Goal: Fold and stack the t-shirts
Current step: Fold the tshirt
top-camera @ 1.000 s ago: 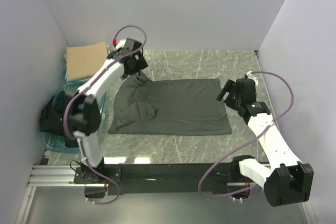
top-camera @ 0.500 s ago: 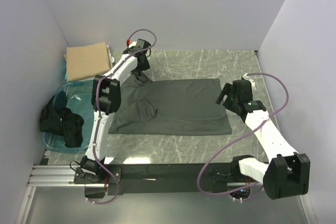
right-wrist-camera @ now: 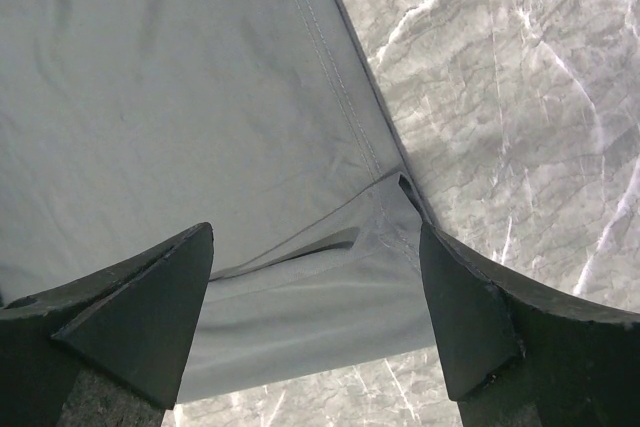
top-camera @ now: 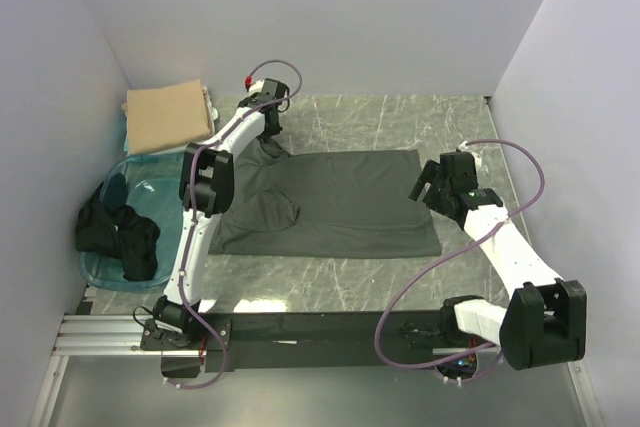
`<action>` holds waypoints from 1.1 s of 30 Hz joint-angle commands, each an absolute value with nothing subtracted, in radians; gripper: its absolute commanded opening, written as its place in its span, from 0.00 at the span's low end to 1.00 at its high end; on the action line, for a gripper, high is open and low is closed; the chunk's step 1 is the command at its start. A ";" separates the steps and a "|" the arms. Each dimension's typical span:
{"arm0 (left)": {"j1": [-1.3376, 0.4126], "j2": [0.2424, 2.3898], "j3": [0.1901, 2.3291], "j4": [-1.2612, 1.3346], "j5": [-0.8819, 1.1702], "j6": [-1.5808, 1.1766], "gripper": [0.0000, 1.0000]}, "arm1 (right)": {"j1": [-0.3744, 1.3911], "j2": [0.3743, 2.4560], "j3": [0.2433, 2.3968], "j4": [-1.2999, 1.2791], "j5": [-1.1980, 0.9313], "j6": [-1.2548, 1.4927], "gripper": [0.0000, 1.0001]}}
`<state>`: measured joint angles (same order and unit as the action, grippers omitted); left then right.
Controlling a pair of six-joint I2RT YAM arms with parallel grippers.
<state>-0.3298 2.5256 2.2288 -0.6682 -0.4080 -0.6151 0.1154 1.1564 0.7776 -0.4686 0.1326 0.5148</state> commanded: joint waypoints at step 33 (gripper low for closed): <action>-0.344 2.146 1.855 -0.615 -0.474 -0.680 0.00 | 0.114 1.939 1.554 -0.621 0.360 0.528 0.84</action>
